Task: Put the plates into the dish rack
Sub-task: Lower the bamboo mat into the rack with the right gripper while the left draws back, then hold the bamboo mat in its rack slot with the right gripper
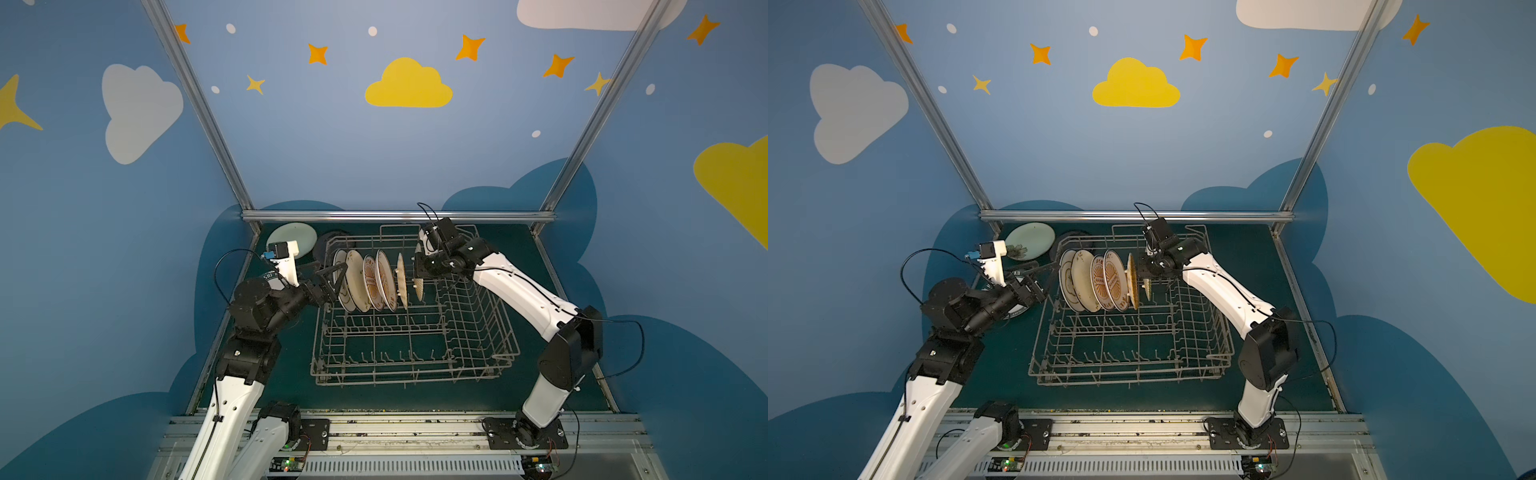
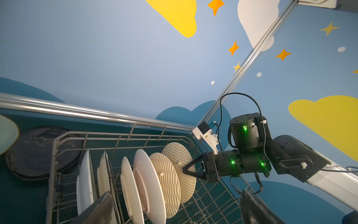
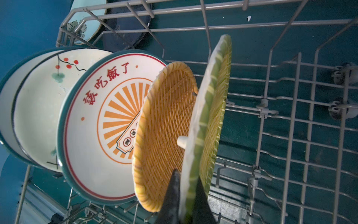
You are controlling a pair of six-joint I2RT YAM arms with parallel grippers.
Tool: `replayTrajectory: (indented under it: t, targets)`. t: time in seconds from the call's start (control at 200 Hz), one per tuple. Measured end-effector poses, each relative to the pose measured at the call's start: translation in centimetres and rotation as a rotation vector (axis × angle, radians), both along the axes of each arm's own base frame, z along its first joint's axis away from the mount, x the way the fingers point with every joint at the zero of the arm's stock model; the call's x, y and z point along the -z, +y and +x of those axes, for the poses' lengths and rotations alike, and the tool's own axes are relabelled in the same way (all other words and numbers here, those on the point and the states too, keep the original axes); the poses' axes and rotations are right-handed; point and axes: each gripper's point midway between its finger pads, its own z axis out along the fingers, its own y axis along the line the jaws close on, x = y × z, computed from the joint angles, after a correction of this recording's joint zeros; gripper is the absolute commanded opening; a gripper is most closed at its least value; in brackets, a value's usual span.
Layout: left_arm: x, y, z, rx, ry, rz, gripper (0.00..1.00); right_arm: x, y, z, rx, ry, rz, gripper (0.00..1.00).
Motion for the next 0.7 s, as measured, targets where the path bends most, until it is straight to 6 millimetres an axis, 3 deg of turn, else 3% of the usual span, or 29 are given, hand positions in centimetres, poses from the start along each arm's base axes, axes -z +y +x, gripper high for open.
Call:
replayTrajectory:
  t: [0.275,0.701]
  targets:
    - [0.1,0.0,0.1,-0.001,0.004,0.001,1.00,2.3,-0.1,0.2,0.022,0.011,-0.085,0.00]
    - [0.4,0.0,0.3,-0.003,0.014,0.002,1.00,2.6,1.2,0.5,0.053,0.020,-0.184,0.00]
